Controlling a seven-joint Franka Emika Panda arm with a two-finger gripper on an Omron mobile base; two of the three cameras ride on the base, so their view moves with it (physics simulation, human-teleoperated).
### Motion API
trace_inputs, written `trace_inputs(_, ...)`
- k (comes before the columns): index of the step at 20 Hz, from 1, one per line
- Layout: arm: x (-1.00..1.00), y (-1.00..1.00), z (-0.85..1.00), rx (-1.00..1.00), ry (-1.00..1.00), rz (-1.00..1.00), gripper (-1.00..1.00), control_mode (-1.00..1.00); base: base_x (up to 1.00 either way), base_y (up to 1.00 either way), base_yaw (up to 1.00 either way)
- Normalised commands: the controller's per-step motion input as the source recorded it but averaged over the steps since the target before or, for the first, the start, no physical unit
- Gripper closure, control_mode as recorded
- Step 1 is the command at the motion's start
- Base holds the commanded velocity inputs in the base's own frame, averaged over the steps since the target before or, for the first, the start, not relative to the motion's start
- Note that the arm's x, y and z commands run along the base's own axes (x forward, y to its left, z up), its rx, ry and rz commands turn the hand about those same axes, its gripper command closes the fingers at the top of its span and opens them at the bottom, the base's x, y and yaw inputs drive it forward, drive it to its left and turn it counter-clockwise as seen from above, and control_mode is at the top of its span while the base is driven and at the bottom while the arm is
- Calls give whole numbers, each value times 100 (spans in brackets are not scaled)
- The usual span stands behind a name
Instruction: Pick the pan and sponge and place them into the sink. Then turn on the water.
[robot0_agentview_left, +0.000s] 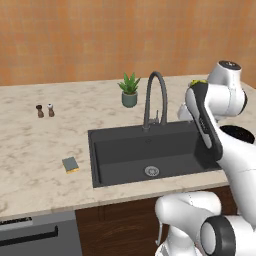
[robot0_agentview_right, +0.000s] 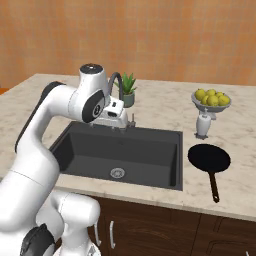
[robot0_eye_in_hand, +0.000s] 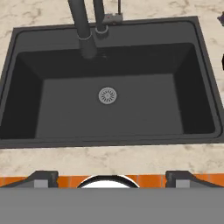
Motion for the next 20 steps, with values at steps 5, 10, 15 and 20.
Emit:
trace_inputs(5, -20, -60, -21, -5, 0, 0, -100, -100, 0, 0, 0)
trace_inputs(10, -21, -79, -20, 0, 0, 0, -100, -100, 0, 0, 0)
trace_inputs(15, -19, -90, -21, 0, 0, 0, -100, -100, 0, 0, 0)
trace_inputs(20, -16, -84, -24, 0, 0, 0, -100, -100, 0, 0, 0)
